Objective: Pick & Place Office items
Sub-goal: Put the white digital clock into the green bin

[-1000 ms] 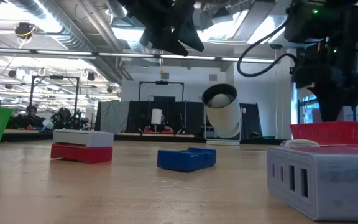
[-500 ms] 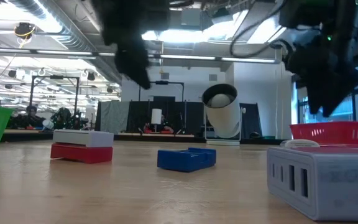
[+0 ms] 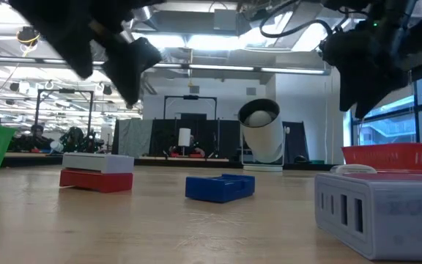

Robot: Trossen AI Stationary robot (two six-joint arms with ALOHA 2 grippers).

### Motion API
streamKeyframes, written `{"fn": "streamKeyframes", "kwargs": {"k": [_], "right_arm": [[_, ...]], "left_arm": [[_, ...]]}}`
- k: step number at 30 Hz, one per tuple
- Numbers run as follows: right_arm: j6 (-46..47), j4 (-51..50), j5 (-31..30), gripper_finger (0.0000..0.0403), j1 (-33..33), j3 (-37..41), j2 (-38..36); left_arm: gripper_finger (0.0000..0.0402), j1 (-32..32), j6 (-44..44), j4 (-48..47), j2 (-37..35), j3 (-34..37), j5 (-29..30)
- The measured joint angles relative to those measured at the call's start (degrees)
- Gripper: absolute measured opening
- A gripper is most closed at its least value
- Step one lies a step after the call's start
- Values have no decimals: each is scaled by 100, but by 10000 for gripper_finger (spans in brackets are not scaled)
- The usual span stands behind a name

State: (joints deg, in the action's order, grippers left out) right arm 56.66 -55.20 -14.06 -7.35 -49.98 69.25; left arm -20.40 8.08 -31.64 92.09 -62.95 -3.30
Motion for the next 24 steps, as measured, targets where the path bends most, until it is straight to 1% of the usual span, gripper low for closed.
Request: {"fn": "streamKeyframes", "kwargs": {"k": [5,7,15,20,24], "right_arm": [[190,71,-53,286,0,0,0],[277,109,-55,286,0,0,0],[574,412,-290,286,0,0,0],[711,595,-308,286,0,0,0],[876,642,-306,286,0,0,0]], "left_arm": [[283,-140,-78,6,0,165,651],[283,-172,-79,13,0,166,784],[283,-175,-203,32,45,186,822],[283,-136,-488,146,74,585,819],[283,-115,-515,203,74,644,854]]}}
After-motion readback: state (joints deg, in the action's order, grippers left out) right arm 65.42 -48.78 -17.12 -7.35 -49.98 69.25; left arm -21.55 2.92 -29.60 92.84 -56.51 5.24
